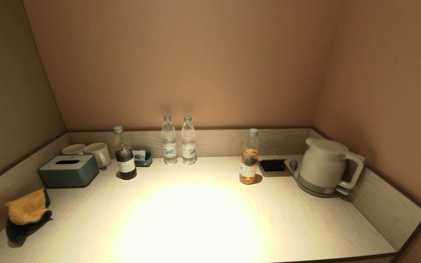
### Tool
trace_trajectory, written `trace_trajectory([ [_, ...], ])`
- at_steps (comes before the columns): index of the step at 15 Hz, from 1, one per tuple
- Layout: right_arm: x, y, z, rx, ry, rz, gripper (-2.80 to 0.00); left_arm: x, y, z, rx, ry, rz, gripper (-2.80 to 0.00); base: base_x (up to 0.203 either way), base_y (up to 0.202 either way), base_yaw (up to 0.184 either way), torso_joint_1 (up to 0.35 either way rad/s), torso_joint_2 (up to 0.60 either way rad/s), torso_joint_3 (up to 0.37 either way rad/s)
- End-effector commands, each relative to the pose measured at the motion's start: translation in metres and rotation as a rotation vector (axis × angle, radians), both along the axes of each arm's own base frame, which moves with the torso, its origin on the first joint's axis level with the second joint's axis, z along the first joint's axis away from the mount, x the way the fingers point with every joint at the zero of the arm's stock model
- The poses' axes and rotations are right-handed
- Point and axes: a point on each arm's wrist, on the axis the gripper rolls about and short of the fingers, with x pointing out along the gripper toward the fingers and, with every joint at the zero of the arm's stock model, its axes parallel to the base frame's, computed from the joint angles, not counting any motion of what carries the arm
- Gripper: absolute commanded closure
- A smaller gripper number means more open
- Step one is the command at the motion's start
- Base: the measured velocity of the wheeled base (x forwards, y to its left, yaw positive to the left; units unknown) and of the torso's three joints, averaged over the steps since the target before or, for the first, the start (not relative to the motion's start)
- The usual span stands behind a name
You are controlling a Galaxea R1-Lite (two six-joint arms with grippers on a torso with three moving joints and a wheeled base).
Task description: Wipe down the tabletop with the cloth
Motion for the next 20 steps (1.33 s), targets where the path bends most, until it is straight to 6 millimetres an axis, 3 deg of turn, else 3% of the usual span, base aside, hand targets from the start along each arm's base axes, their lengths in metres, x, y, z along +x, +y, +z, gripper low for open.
trace_trajectory([
  [1,0.000,0.000,0.000,0.000,-0.001,0.001,0.00,-0.007,0.002,-0.009,0.007,-0.027,-0.034,0.00,0.000,0.000,0.000,0.000,0.00,0.000],
  [3,0.000,0.000,0.000,0.000,-0.001,0.001,0.00,-0.007,0.002,-0.010,0.009,-0.034,-0.036,0.00,0.000,0.000,0.000,0.000,0.00,0.000],
  [5,0.000,0.000,0.000,0.000,-0.001,0.001,0.00,-0.008,0.003,-0.027,0.009,-0.030,-0.036,0.00,0.000,0.000,0.000,0.000,0.00,0.000],
  [8,0.000,0.000,0.000,0.000,-0.001,0.001,0.00,-0.012,0.004,-0.039,0.007,-0.053,-0.043,0.00,0.000,0.000,0.000,0.000,0.00,0.000],
  [11,0.000,0.000,0.000,0.000,-0.001,0.001,0.00,-0.008,0.004,-0.063,0.015,-0.232,-0.051,0.00,0.000,0.000,0.000,0.000,0.00,0.000],
  [13,0.000,0.000,0.000,0.000,-0.001,0.001,0.00,-0.007,0.004,-0.066,0.018,-0.306,-0.041,0.00,0.000,0.000,0.000,0.000,0.00,0.000],
  [16,0.000,0.000,0.000,0.000,-0.001,0.001,0.00,0.014,0.005,-0.085,0.011,-0.369,-0.007,0.00,0.000,0.000,0.000,0.000,0.00,0.000],
  [20,0.000,0.000,0.000,0.000,-0.001,0.001,0.00,0.025,0.005,-0.099,0.008,-0.393,-0.003,0.00,0.000,0.000,0.000,0.000,0.00,0.000],
])
